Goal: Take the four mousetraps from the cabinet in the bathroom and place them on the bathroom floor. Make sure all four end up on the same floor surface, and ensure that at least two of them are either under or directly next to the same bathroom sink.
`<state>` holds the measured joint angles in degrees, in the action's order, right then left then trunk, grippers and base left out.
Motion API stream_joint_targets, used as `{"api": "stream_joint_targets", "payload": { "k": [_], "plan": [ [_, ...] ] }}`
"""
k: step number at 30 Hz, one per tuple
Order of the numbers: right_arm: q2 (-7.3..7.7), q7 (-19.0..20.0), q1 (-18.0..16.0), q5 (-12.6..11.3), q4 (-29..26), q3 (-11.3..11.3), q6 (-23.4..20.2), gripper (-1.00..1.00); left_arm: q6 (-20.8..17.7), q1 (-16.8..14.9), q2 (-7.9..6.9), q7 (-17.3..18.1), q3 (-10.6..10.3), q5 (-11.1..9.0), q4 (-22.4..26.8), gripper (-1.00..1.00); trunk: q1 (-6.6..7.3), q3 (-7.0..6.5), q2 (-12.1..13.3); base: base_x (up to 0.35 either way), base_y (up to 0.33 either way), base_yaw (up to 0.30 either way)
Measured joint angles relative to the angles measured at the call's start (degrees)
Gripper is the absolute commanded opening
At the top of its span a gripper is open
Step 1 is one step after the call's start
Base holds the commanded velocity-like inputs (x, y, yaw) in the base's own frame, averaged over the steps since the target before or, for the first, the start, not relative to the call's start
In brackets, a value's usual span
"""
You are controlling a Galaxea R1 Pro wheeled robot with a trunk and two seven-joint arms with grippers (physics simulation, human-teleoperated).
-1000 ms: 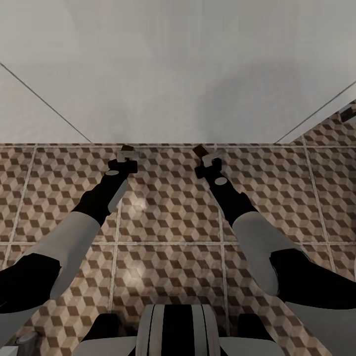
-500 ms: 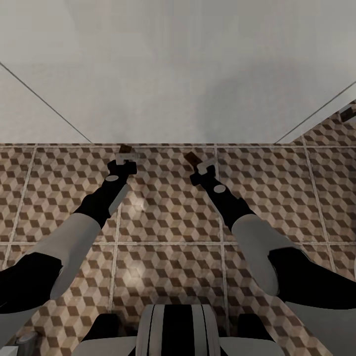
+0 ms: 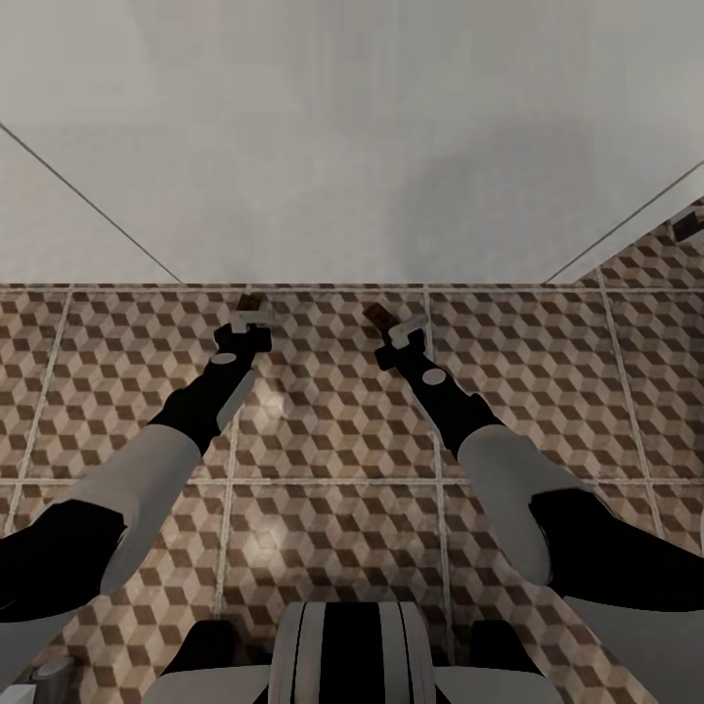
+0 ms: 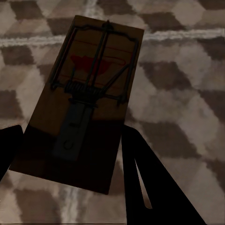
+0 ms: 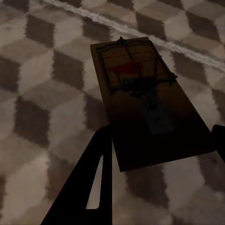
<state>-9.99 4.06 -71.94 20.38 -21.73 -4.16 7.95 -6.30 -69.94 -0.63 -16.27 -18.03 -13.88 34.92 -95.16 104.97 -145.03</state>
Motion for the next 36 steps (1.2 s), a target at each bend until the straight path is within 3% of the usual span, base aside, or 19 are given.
{"api": "stream_joint_targets", "payload": {
  "k": [13,19,36],
  "plan": [
    [0.00,0.0,0.0,0.0,0.3,0.0,0.0,-1.00,0.4,0.0,0.17,0.2,-1.7,0.0,-3.0,-1.00,0.00,0.00,0.0,0.000,0.000,0.000],
    [0.00,0.0,0.0,0.0,0.3,0.0,0.0,-1.00,4.7,0.0,0.64,0.2,-2.4,0.1,-5.1,-1.00,0.00,0.00,0.0,0.000,0.000,0.000],
    [0.00,0.0,0.0,0.0,0.7,0.1,0.0,-1.00,7.6,0.0,1.41,0.1,-2.5,0.2,-10.1,-1.00,0.00,0.00,0.0,0.000,0.000,0.000]
  ]
}}
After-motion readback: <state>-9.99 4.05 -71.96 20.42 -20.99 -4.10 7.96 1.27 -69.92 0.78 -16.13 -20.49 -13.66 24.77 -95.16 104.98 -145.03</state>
